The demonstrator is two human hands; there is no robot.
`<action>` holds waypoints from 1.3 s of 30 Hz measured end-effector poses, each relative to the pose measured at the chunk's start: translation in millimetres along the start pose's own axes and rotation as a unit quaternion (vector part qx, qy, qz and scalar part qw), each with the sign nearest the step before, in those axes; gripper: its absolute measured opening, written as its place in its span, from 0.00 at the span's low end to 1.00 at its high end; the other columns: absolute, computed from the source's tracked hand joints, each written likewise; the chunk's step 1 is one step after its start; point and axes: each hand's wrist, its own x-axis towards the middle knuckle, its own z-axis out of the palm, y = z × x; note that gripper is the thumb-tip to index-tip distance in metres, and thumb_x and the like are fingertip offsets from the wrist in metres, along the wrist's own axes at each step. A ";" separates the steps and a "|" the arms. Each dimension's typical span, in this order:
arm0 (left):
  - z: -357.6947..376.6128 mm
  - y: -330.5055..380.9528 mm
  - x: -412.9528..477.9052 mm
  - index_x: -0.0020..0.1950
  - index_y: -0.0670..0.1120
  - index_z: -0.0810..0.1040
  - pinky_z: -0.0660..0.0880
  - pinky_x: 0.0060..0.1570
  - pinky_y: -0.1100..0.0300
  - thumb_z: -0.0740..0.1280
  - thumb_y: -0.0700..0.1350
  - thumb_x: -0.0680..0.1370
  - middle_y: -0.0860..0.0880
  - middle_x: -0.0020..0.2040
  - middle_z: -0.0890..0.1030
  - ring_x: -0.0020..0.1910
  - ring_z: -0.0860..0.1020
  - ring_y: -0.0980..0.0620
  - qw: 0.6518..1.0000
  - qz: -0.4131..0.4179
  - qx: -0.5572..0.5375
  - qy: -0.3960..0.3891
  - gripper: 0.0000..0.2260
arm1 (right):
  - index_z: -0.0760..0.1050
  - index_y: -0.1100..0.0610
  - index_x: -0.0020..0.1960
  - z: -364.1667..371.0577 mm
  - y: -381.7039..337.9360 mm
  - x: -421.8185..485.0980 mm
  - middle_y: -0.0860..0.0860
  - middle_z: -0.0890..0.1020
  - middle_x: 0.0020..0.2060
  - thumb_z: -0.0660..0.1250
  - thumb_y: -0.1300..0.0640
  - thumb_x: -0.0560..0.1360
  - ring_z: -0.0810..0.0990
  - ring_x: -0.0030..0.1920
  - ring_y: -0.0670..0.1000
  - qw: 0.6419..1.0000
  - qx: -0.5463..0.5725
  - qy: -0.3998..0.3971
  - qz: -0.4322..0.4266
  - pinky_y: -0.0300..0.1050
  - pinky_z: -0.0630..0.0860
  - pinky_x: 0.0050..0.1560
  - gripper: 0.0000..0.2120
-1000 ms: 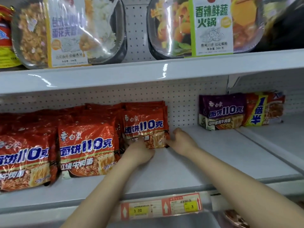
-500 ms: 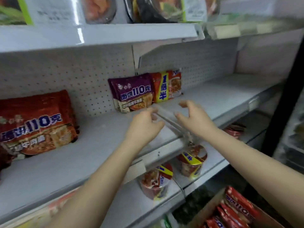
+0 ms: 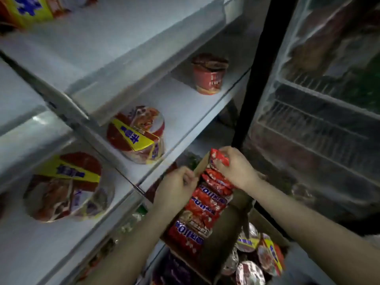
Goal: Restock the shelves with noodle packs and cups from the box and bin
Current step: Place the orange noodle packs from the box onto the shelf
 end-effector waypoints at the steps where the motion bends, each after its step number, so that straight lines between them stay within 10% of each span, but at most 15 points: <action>1: 19.5 -13.3 5.7 0.44 0.53 0.76 0.76 0.44 0.56 0.67 0.52 0.78 0.55 0.42 0.82 0.44 0.81 0.55 0.999 -0.037 -0.001 -0.029 0.05 | 0.75 0.58 0.61 16.1 17.6 1.5 0.57 0.79 0.57 0.67 0.52 0.78 0.78 0.59 0.57 1.000 0.012 -0.021 0.020 0.51 0.73 0.60 0.15; 5: 103.0 -80.1 27.5 0.48 0.50 0.77 0.74 0.42 0.65 0.70 0.50 0.76 0.49 0.44 0.82 0.40 0.79 0.57 0.974 -0.144 -0.095 -0.143 0.06 | 0.71 0.50 0.68 84.6 84.6 2.0 0.52 0.77 0.64 0.63 0.44 0.78 0.75 0.64 0.53 0.987 0.005 -0.138 0.085 0.50 0.71 0.66 0.21; 9: 195.1 -163.8 38.7 0.43 0.50 0.79 0.78 0.57 0.41 0.73 0.49 0.74 0.39 0.52 0.83 0.54 0.82 0.38 0.925 -0.289 -0.140 -0.202 0.05 | 0.69 0.54 0.68 141.9 131.6 -8.4 0.55 0.78 0.62 0.60 0.49 0.81 0.78 0.60 0.55 0.950 -0.008 -0.255 0.177 0.43 0.73 0.58 0.18; 15: 267.3 -169.9 51.1 0.49 0.43 0.82 0.72 0.51 0.57 0.64 0.51 0.80 0.44 0.49 0.82 0.55 0.80 0.43 0.897 -0.317 -0.046 -0.303 0.12 | 0.70 0.65 0.67 190.6 180.1 -9.4 0.60 0.76 0.64 0.53 0.60 0.83 0.76 0.64 0.58 0.911 -0.088 -0.342 0.212 0.44 0.71 0.61 0.16; 23: 339.1 -191.2 66.2 0.56 0.46 0.76 0.77 0.48 0.52 0.68 0.55 0.78 0.46 0.49 0.83 0.48 0.80 0.47 0.741 -0.574 -0.315 -0.150 0.14 | 0.72 0.66 0.63 209.0 209.3 -8.5 0.60 0.78 0.60 0.51 0.62 0.83 0.78 0.61 0.58 0.890 -0.112 -0.382 0.220 0.46 0.73 0.60 0.15; 39: 333.6 -194.7 87.9 0.55 0.43 0.81 0.76 0.58 0.51 0.70 0.52 0.76 0.44 0.56 0.82 0.54 0.79 0.42 0.874 -0.447 -0.167 -0.091 0.14 | 0.75 0.60 0.58 219.8 213.8 -15.6 0.57 0.82 0.52 0.59 0.57 0.80 0.82 0.52 0.56 0.909 -0.059 -0.318 0.261 0.50 0.79 0.53 0.11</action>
